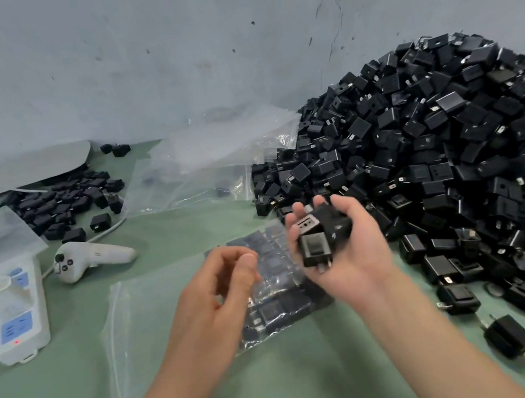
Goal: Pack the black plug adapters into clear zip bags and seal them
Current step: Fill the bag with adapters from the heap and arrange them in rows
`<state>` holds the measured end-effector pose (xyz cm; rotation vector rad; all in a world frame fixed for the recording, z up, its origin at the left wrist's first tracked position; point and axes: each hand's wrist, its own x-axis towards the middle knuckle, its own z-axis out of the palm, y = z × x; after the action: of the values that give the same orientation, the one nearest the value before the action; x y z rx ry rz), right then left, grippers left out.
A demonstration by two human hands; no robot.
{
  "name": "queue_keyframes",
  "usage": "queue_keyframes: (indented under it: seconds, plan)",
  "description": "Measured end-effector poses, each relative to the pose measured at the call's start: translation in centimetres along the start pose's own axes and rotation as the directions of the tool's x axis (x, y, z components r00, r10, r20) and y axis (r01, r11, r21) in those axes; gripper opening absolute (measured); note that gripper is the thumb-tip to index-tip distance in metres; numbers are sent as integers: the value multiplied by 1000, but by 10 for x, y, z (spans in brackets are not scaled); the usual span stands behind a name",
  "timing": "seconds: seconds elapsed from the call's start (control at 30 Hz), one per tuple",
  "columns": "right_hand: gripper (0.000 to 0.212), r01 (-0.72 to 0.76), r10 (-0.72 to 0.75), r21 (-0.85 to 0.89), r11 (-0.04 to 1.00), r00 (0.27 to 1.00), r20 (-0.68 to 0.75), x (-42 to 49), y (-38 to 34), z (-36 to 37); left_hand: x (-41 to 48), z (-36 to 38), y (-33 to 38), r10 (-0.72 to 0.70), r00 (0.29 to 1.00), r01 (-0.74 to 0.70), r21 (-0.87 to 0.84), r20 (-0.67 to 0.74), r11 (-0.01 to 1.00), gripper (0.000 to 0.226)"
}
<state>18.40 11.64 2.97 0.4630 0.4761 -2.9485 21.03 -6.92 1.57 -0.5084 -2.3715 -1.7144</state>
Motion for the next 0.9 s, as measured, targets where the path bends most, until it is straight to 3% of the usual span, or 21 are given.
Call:
queue_keyframes:
  seconds: [0.07,0.1,0.13,0.17,0.2,0.23,0.27,0.4,0.47,0.67,0.73,0.77,0.8,0.83,0.87,0.9]
  plan:
    - [9,120,-161,-267,956,977,-138,2,-30,-1,7,-4,-5,-23,1000,23,-24,-12,999,29]
    - [8,194,-330,-509,839,924,-192,3,-45,-4,9,-6,-7,-28,999,27,-32,-20,999,26]
    - [13,225,-522,-767,601,837,-164,4,-57,-8,11,-7,-9,-35,999,33,-43,-27,999,25]
    - [19,176,-669,-939,294,740,-71,3,-66,-14,12,-8,-11,-43,999,41,-55,-31,998,25]
    - [22,61,-753,-998,-8,656,46,5,-74,-22,12,-9,-11,-51,998,49,-64,-34,997,26]
    - [23,-78,-782,-969,-234,607,140,6,-80,-29,12,-10,-12,-58,998,55,-69,-35,996,27]
    - [23,-188,-780,-911,-368,596,193,8,-83,-34,12,-10,-12,-64,997,61,-72,-38,996,27]
    - [25,-392,-666,-676,-624,719,198,23,-82,-45,11,-13,-13,-75,996,71,-72,-55,995,27]
    - [28,-434,-632,-569,-699,747,206,30,-79,-47,9,-17,-15,-76,995,72,-66,-68,995,28]
    - [32,-437,-635,-548,-713,734,240,31,-79,-49,6,-29,-21,-81,993,78,-38,-90,996,27]
    - [26,-353,-630,-661,-662,740,236,24,-81,-44,4,-33,-23,-82,992,78,-41,-97,996,27]
    - [22,-258,-619,-766,-589,753,223,19,-81,-37,4,-34,-24,-82,991,78,-46,-101,996,27]
    - [19,-116,-596,-891,-438,779,192,13,-78,-27,4,-36,-24,-81,991,75,-54,-105,996,27]
    - [17,46,-545,-983,-177,827,137,4,-71,-16,5,-36,-23,-77,991,71,-60,-108,996,26]
    - [17,153,-437,-975,161,897,69,-4,-60,-5,5,-36,-22,-71,992,65,-64,-107,996,25]
    - [17,164,-268,-871,464,963,38,-12,-46,2,6,-35,-21,-63,993,57,-66,-103,996,24]
